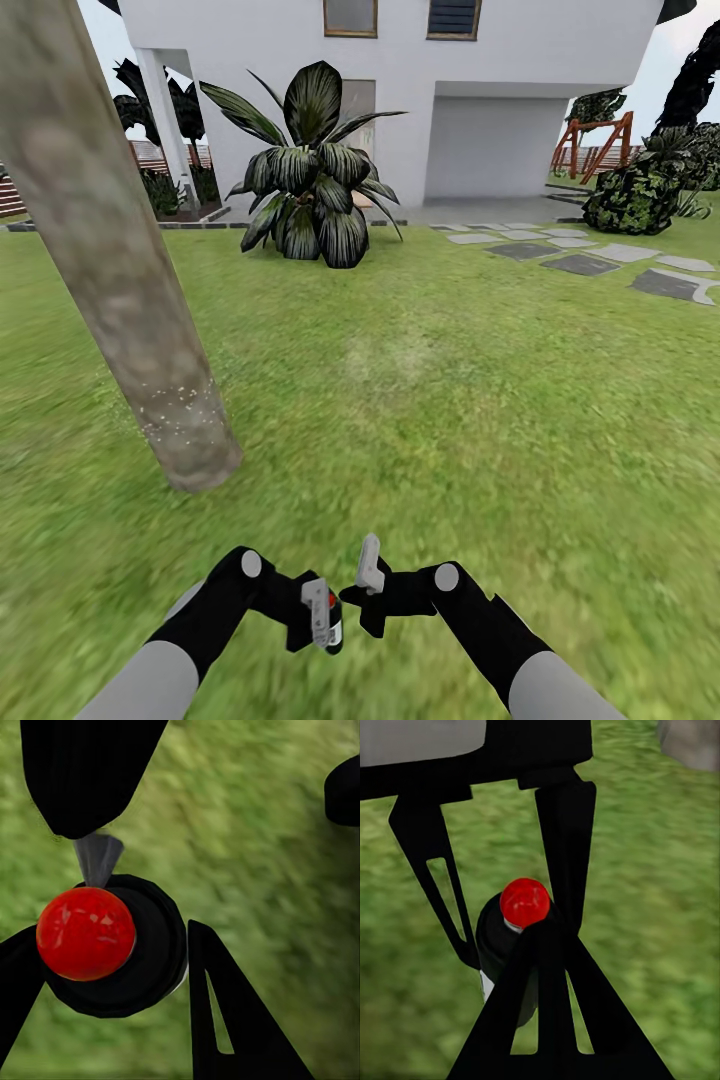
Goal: In the garden, pick up the pesticide atomizer on the floor and spray pesticide onto both trees until each tree trunk is fully covered.
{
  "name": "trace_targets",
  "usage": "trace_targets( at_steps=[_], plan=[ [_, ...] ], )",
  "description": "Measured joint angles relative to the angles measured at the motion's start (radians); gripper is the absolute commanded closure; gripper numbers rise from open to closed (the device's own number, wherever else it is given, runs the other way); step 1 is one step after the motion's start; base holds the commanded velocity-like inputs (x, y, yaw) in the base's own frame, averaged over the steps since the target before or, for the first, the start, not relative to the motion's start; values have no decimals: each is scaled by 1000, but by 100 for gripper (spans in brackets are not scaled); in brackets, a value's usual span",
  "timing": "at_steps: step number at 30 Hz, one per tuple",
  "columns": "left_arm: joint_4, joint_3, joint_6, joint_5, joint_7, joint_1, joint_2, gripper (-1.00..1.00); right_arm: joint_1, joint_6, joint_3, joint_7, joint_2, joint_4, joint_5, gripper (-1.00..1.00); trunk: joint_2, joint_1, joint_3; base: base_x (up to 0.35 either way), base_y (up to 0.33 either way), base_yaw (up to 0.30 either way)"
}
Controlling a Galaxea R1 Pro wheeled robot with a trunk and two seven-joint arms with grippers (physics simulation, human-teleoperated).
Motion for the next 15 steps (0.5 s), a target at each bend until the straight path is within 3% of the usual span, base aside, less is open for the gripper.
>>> trace_targets(
  at_steps=[5, 11, 13, 14, 15],
  plan=[
    [15, -1, -2, -11, 5, 1, 23, 100, 0, 0, 0, 0, 0, 0, 0, 100, 0, 0, 0, 0, 0, 0],
    [17, 1, -4, -20, 4, 11, 153, 100, 0, -2, 0, 0, -1, 0, 0, 100, 0, 0, 0, 0, 0, 0],
    [18, 0, -4, -21, 3, 17, 234, 100, 0, -3, 0, 0, -2, 4, 0, 100, 0, 0, 0, 0, 0, 0],
    [18, 0, -3, -19, 2, 20, 308, 100, 0, -3, 0, -1, -7, 8, 1, 100, 0, 0, 0, 0, 0, 0],
    [20, 1, -2, -18, 3, 21, 366, 100, 0, -3, 0, -1, -9, 12, 1, 100, 0, 0, 0, 0, 0, 0]
  ],
)
